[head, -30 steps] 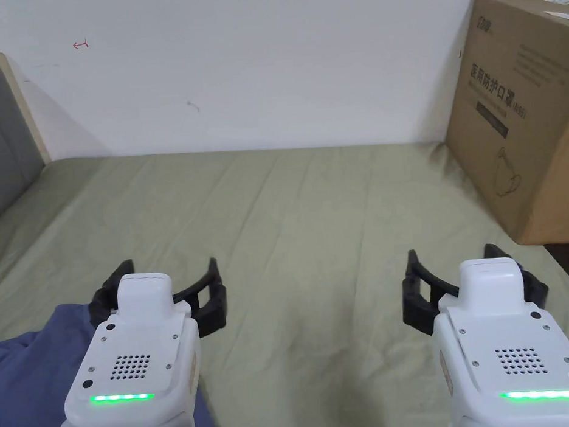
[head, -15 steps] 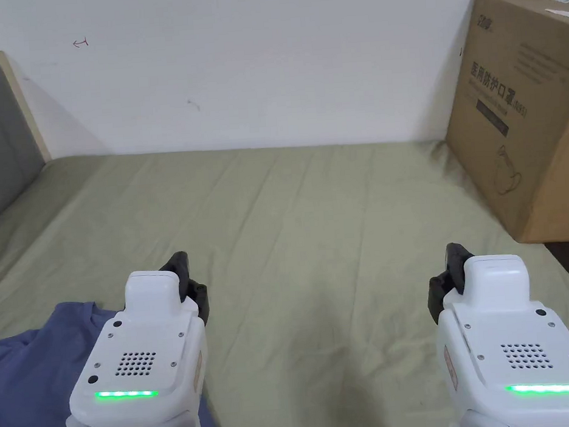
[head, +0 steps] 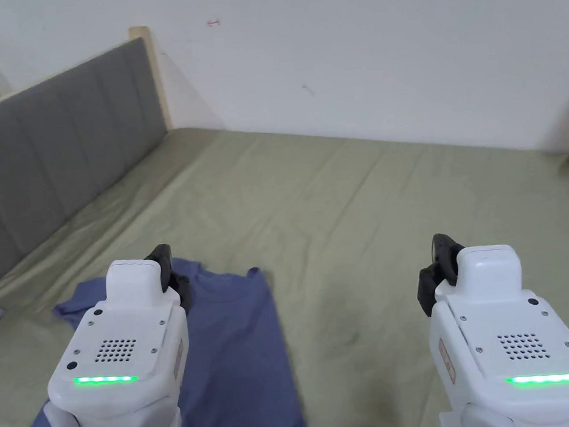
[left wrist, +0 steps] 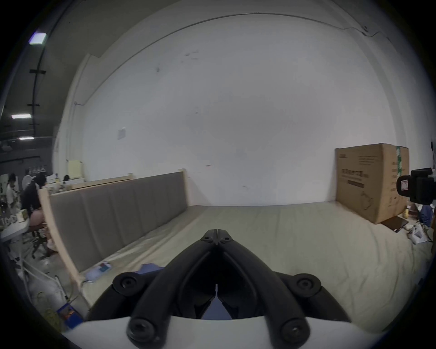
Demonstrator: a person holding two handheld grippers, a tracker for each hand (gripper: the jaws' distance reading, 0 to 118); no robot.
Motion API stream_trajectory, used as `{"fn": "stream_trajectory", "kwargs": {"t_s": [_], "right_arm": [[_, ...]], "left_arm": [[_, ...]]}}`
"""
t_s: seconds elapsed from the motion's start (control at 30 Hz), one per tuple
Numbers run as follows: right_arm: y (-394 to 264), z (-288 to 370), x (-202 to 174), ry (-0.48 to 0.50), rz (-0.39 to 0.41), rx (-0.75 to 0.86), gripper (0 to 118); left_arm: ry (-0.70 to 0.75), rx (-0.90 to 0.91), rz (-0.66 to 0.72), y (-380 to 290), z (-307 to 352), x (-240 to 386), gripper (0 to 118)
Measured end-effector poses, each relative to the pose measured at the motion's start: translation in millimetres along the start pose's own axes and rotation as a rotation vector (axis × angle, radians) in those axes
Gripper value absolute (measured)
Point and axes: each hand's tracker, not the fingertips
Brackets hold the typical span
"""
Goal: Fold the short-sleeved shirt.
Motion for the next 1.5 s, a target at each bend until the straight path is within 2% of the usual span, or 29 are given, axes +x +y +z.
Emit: {"fn": "stream_trajectory", "kwargs": {"t_s": [0.27,0.37,0.5,0.8,1.07,1.13,1.23,1.27,1.33,1.5], "right_arm": [[-2,-16,-70,0.168,-0.001,0.000,0],[-3,-18,-88,0.229,-0.008,-0.011,0],[-3,-19,-102,0.265,0.001,-0.014,0],[-6,-23,-100,0.273,0.018,-0.023,0],[-14,-35,-73,0.204,0.038,-0.058,0],[-17,-38,-65,0.184,0.041,-0.067,0],[-22,-42,-52,0.155,0.036,-0.087,0],[-24,-43,-47,0.145,0.036,-0.095,0],[-29,-45,-39,0.127,0.036,-0.109,0],[-43,-48,-20,0.084,0.035,-0.151,0]], "left_arm": [[0.179,-0.042,-0.029,-10,35,-78,0],[0.220,-0.064,-0.037,-15,45,-98,0],[0.259,-0.091,-0.018,-20,51,-117,0],[0.213,-0.169,0.036,-26,32,-125,0],[0.045,-0.431,0.209,-41,-41,-106,1],[0.021,-0.530,0.222,-51,-63,-97,11],[0.010,-0.692,0.222,-69,-98,-81,93],[0.008,-0.737,0.213,-78,-107,-74,113],[-0.013,-0.758,0.190,-95,-123,-64,115],[-0.050,-0.951,0.137,-139,-157,-35,115]]}}
